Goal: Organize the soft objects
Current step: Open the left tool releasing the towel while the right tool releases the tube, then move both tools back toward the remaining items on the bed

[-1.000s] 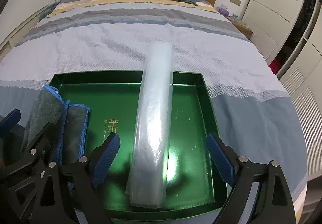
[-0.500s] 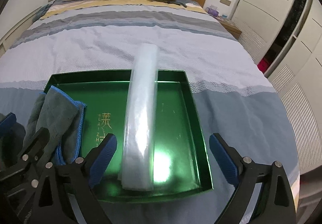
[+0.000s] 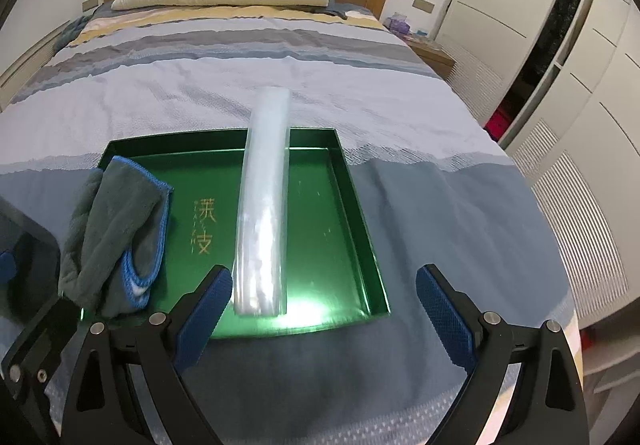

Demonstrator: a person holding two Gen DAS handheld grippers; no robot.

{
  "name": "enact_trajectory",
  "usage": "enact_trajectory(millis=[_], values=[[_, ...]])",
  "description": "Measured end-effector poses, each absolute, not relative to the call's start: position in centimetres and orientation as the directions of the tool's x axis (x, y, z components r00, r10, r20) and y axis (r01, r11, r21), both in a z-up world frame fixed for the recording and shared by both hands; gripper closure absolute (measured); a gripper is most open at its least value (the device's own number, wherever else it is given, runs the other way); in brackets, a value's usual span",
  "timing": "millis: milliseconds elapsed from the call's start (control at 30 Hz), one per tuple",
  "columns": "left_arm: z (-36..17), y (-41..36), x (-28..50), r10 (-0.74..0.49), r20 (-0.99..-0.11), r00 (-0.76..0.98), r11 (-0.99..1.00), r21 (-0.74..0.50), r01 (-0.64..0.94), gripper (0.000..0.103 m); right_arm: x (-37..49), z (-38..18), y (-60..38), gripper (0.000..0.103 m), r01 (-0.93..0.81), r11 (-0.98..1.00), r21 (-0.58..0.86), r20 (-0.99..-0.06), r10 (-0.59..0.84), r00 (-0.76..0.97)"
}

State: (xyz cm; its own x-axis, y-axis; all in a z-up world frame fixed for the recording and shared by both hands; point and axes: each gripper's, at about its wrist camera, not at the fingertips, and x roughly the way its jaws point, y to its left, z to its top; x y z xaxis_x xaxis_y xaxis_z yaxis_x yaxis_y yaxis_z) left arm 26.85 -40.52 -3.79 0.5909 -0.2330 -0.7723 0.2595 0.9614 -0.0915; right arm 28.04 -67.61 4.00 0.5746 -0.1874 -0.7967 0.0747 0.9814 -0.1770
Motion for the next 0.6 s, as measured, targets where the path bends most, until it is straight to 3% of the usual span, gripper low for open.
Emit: enact_trajectory(millis=[300,533,567,600], values=[[-3.0,-38.4,23.1,-0.265,-0.786,0.559,0.948,-0.108,0.298,0.033,23.1,5.9,-66.9,0.005,0.111,0.977,-0.179,-0.778,-0.210,0.591],[-2.3,-36.2,18.7,-0.334,-0.777,0.533,0.914,-0.131,0.383,0.033,17.1,6.6,-64.7,0.003,0.128,0.957,-0.260,-0.746,-0.283,0.603],[-2.1,-35.7,17.8,-0.341,-0.775,0.532,0.909,-0.129,0.395,0.031,16.0,6.7,-64.2,0.003,0.129,0.953,-0.275,-0.743,-0.296,0.601],[-2.0,-35.3,16.9,-0.344,-0.775,0.530,0.905,-0.124,0.406,0.017,15.3,6.8,-63.8,0.003,0.127,0.951,-0.281,-0.742,-0.299,0.600]])
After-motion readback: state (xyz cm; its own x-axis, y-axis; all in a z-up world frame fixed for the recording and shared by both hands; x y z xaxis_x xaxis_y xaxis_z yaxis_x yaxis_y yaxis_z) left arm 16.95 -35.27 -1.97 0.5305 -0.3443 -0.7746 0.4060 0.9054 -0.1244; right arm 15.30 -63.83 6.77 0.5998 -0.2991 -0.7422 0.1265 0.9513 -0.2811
